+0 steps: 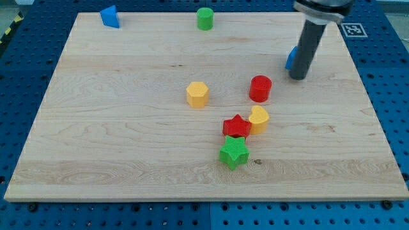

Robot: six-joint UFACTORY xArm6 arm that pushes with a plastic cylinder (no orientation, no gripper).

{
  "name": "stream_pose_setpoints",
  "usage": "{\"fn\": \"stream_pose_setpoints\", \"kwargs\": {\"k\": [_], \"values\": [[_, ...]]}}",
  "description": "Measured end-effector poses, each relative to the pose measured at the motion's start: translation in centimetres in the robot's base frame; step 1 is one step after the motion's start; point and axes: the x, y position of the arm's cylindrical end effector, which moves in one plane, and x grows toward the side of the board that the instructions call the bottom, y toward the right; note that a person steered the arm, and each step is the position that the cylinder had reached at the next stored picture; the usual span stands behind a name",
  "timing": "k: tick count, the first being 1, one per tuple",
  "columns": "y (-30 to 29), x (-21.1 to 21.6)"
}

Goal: Push the blue cube to the top right side of the board

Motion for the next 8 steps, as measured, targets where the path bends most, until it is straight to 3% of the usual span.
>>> {"fn": "stream_pose_setpoints", "kwargs": {"k": [4, 8], "values": [[-0.3, -0.3], [2.0, -7.9]]}}
